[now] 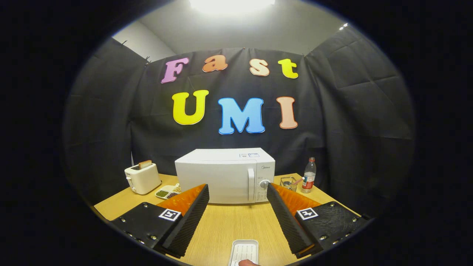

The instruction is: Open the microwave, put the food inside, and close the microwave door.

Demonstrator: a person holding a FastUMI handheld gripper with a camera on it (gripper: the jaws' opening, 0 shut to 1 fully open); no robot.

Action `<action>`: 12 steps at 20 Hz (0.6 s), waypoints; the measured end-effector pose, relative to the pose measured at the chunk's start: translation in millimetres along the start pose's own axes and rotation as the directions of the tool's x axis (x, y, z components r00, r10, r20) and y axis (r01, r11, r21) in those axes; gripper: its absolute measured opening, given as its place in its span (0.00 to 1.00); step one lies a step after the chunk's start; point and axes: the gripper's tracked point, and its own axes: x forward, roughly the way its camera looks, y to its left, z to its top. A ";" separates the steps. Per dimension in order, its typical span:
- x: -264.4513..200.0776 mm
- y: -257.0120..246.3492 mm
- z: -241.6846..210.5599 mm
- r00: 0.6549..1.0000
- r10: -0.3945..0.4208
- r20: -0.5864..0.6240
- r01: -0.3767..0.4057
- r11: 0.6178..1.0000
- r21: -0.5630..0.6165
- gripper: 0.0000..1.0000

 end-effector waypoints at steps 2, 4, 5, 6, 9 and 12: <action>-0.5 -0.1 2.0 1.000 -0.001 0.007 0.001 1.000 -0.002 0.98; -1.3 2.5 5.6 1.000 0.003 0.016 -0.003 1.000 -0.010 0.98; -1.0 3.1 6.7 1.000 0.004 0.021 -0.004 1.000 -0.014 0.98; -1.0 3.9 6.8 1.000 0.005 0.023 -0.005 1.000 -0.017 0.98; -1.1 6.6 4.4 1.000 0.010 0.015 -0.009 1.000 -0.022 0.98; -0.2 6.9 1.8 1.000 0.011 0.006 -0.010 0.999 -0.033 0.98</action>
